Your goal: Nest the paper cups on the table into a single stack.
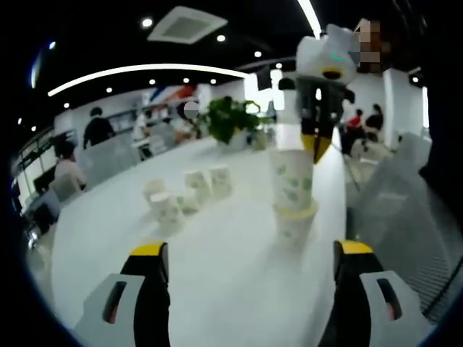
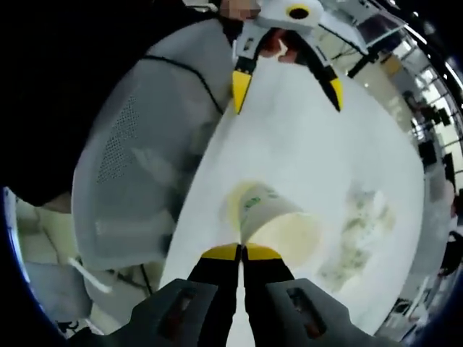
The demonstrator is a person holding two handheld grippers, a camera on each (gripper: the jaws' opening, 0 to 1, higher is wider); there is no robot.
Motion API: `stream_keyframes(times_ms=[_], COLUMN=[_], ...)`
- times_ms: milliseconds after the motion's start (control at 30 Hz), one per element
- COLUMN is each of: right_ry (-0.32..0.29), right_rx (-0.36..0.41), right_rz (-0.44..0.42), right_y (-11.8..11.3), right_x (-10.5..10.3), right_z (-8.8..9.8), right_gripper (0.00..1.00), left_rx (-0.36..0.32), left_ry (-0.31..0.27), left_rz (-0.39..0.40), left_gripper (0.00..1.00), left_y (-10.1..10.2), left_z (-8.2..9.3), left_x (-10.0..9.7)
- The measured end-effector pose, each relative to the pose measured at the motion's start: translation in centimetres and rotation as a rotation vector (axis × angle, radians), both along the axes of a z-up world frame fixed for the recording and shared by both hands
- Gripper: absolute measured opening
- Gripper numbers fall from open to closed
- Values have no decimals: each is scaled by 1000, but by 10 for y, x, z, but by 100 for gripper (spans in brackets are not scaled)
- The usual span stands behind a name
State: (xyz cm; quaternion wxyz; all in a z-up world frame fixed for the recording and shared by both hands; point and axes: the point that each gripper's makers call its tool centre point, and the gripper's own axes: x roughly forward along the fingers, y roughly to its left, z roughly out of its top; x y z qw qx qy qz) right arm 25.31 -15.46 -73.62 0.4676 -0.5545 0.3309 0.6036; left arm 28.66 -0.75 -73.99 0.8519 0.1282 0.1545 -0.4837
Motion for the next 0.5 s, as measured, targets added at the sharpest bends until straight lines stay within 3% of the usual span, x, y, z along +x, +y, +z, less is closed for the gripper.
stream_keyframes(times_ms=[500], right_ry=[5], right_rx=[-17], right_rz=[23], right_y=[2], right_x=[-1], right_z=[-15], right_gripper=[0], left_rx=[2], left_ry=[13], left_rz=[18], left_gripper=[95], left_y=[8], left_z=[-4], left_x=[-2])
